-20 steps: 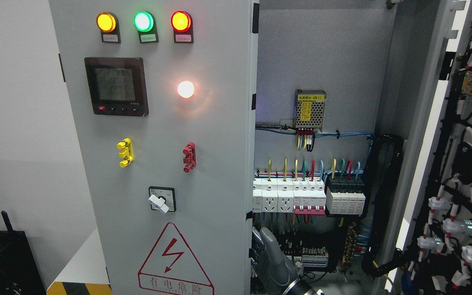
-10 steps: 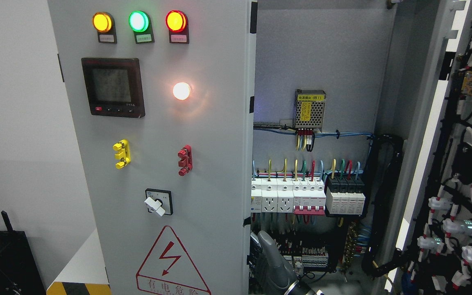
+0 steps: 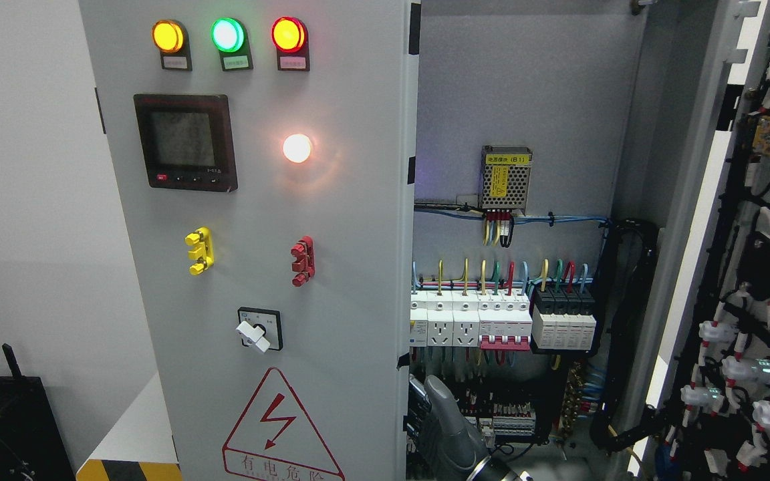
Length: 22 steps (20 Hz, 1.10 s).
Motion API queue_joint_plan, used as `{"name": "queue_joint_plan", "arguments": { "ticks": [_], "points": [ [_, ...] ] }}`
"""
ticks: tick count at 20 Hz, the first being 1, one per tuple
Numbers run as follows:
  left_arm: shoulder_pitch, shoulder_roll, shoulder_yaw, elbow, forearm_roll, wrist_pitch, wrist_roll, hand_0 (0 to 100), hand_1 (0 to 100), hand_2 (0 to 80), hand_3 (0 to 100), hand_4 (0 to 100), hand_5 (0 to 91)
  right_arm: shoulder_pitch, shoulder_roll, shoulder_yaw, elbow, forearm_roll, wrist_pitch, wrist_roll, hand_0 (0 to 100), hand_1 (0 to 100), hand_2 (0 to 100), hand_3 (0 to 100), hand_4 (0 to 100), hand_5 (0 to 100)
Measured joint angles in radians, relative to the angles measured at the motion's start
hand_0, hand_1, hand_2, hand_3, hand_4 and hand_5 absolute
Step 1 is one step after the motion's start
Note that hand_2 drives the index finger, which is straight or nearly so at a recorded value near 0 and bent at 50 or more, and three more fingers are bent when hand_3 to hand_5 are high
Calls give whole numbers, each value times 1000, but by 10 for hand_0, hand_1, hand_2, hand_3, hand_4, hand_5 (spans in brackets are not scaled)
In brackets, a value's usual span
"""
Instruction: Open door with both hands
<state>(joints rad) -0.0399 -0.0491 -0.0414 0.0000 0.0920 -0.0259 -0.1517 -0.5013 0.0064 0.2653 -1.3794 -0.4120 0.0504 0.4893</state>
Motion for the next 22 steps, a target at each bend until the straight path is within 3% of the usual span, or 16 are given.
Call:
{"name": "queue_joint_plan", "arguments": {
  "ticks": [15, 22],
  "points": [
    [0, 0, 0, 0, 0, 0, 0, 120, 389, 0, 0, 0, 0, -26, 14, 8, 17, -9, 2, 6, 49, 0, 0, 0, 0, 0],
    [0, 0, 0, 0, 0, 0, 0, 120, 389, 0, 0, 0, 0, -27, 22, 10, 21, -9, 3, 60, 49, 0, 0, 0, 0, 0]
  ]
}}
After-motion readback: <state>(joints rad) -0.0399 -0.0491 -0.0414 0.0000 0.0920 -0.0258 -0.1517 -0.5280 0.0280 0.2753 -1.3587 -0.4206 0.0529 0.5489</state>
